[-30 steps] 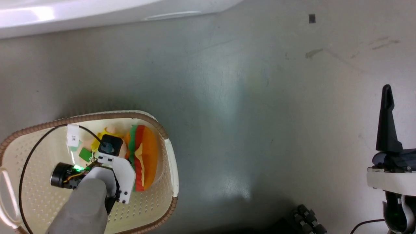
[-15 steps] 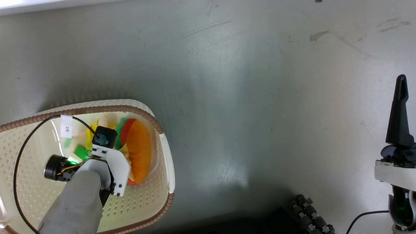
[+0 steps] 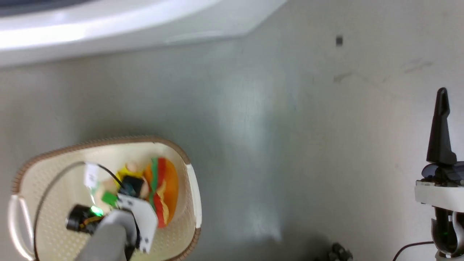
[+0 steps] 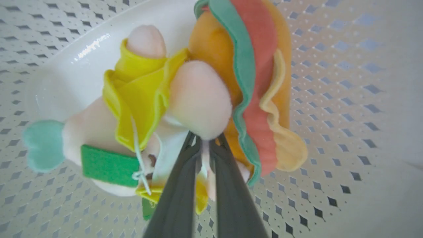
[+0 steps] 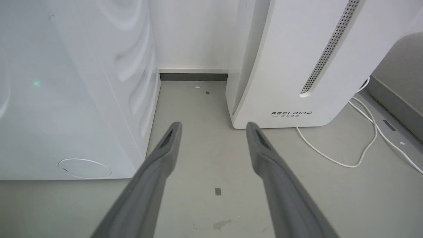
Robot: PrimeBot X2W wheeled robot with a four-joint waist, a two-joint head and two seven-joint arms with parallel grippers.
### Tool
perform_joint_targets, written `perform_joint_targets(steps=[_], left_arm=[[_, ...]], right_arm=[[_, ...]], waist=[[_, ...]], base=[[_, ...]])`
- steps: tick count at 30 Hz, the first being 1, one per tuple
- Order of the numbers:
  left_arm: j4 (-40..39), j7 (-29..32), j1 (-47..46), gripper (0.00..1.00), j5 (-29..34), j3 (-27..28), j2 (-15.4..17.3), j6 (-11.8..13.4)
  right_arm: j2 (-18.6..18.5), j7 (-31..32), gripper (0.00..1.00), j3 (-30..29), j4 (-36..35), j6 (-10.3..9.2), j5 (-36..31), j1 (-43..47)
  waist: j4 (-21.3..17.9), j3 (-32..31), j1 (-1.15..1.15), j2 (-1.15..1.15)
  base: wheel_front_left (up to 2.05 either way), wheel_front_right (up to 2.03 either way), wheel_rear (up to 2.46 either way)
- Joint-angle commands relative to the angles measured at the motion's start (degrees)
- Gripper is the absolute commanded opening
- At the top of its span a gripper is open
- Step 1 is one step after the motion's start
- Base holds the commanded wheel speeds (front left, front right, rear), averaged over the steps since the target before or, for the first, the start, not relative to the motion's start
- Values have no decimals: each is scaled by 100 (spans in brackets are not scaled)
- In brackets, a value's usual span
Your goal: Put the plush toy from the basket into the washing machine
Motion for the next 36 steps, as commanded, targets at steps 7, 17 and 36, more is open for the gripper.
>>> perform_joint_targets(steps=[7,17,36], left_arm=[[3,-529,655,0,-68,-73,-203,-64],[-1178,-758,1373,0,-278,228,-281,60],[-5201,-760,3046,0,247,1306,-396,389]], right_arm=[[-1,-25,100,0,161,-5,-131,210],[-1,-25,100,-64,308,-5,-227,640],[-1,-25,100,-125,492,-5,-170,1127]], waist=[[226,-1508,0,0],[659,-2645,0,0],[1086,-3752,0,0]], base=[[0,0,0],[0,0,0],[0,0,0]])
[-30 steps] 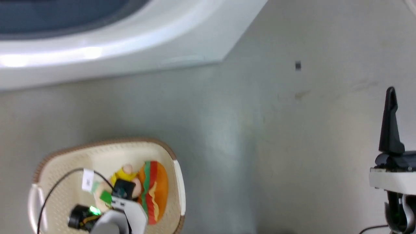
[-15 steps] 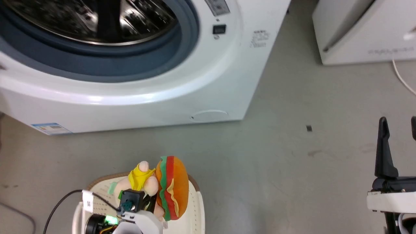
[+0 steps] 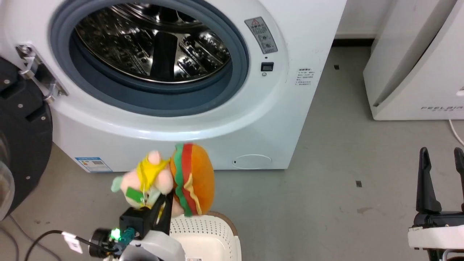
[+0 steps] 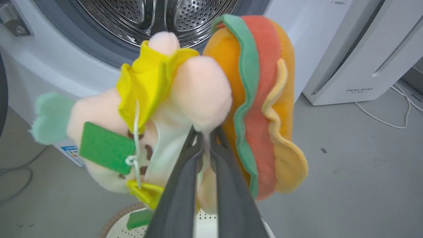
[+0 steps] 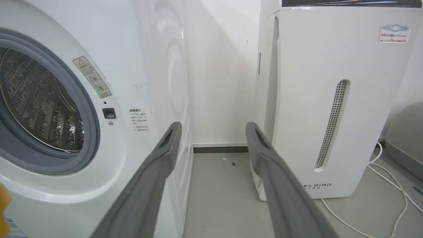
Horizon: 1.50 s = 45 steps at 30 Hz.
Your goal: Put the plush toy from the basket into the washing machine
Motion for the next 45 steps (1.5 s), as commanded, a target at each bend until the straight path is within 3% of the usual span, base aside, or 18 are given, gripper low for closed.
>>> perform_joint_targets(steps=[1,10,15,20,31,38,45], left_arm=[[-290,-31,49,0,95,78,-26,11],[-1259,-31,-526,0,258,413,29,-199],[-1065,-11,-1299,0,282,518,161,-267],[-686,254,-2564,0,281,686,522,-381],[232,1692,-5370,0,497,492,1597,-705],[1325,3046,-7006,0,352,110,1990,-780],[2301,3999,-7760,0,156,79,2312,-783]], right_arm=[[-3,-24,100,6,14,-5,59,64],[-3,-24,100,148,-136,-5,118,-39],[-3,-24,100,185,-155,-5,168,-197],[-3,-24,100,282,-223,-5,262,-473],[-3,-24,100,324,-360,-5,689,-1009],[-3,-24,100,445,-345,-5,882,-1199],[-3,-24,100,624,-345,-5,1049,-1300]], waist=[[3,-51,1,0],[-265,402,1,0],[-456,883,1,0],[-794,1573,1,0],[-1343,2887,1,0],[-1552,3381,1,0],[-1793,3674,1,0]], base=[[0,0,0],[0,0,0],[0,0,0],[0,0,0],[0,0,0],[0,0,0],[0,0,0]])
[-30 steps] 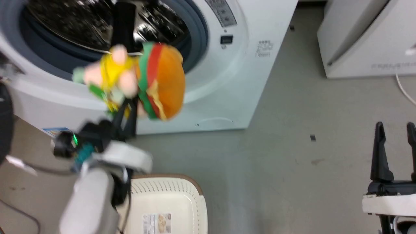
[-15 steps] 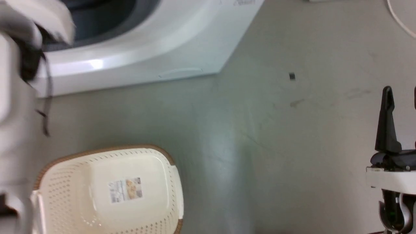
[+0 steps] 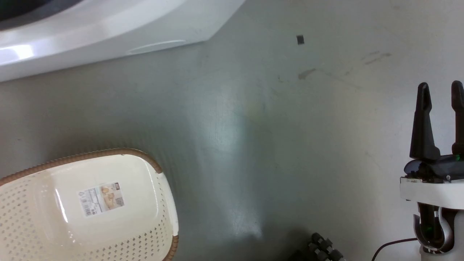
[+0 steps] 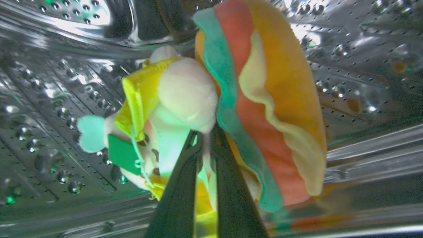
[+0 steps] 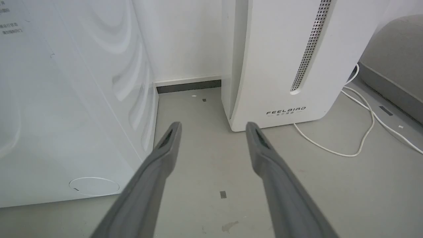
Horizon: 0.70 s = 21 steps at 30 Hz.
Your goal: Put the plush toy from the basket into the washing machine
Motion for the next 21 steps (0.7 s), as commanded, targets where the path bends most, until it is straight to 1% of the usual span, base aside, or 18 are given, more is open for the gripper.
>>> perform_joint_targets(steps=[1,3,9,13,14,15,18,21], left_arm=[[107,98,-96,0,-53,20,-13,-3],[304,293,-200,0,-131,86,-11,61],[694,933,-305,0,-159,-95,4,28],[719,844,-254,0,-201,-219,-4,3],[712,753,-222,80,-196,-257,1,-1],[724,664,-185,100,-199,-278,4,-3],[794,386,-31,100,-266,-311,-46,-8],[855,-24,200,100,-326,-367,-125,-14]], right_arm=[[-3,-25,100,20,-12,-5,38,-108],[-3,-25,100,35,-14,-5,52,-130],[-3,-25,100,17,3,-5,54,-159],[-3,-25,100,4,44,-5,27,-173],[-3,-25,100,-4,52,-5,13,-177],[-3,-25,100,-17,61,-5,-5,-182],[-3,-25,100,-81,72,-5,-72,-187],[-3,-25,100,-152,88,-5,-188,-152]], waist=[[-105,140,-1,0],[-130,202,-1,0],[-121,271,-1,0],[-72,201,-1,0],[-51,165,-1,0],[-28,119,-1,0],[60,-79,-1,0],[186,-368,-1,0]], base=[[0,0,0],[0,0,0],[0,0,0],[0,0,0],[0,0,0],[0,0,0],[0,0,0],[0,0,0]])
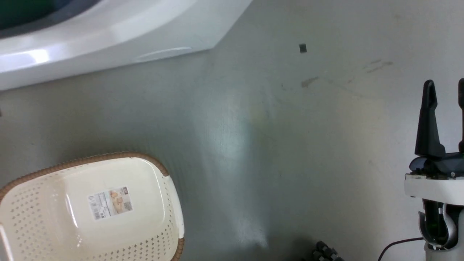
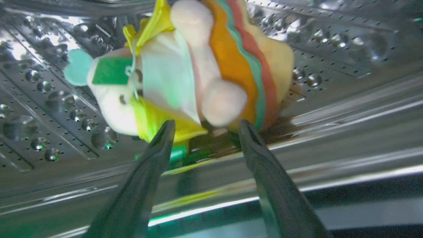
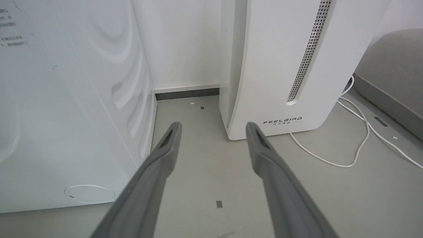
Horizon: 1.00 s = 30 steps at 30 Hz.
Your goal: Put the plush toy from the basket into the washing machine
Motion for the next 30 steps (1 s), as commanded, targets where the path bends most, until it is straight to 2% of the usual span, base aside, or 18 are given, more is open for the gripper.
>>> perform_joint_targets(steps=[1,14,21,26,29,30], left_arm=[[39,-211,200,100,-46,-36,-73,-15],[137,-2665,1761,100,-549,-77,-741,-24],[-106,-3767,2775,100,-881,48,-1133,-24],[-961,-4033,3731,100,-871,142,-1302,140],[-1901,-4043,4453,100,-817,335,-1402,327],[-2510,-4044,5016,100,-696,412,-1452,450]], right_arm=[[-1,-24,100,-51,16,-5,-81,-45],[-1,-24,100,-467,96,-5,-608,279],[-1,-24,100,-490,183,-5,-716,614],[-1,-24,100,-487,198,-5,-739,860],[-1,-24,100,-478,191,-5,-746,999],[-1,-24,100,-456,196,-5,-749,1101]], waist=[[175,-325,-1,0],[906,-1938,-1,0],[1262,-2687,-1,0],[1444,-3142,-1,0],[1537,-3338,-1,0],[1594,-3467,-1,0]], base=[[0,0,0],[0,0,0],[0,0,0],[0,0,0],[0,0,0],[0,0,0]])
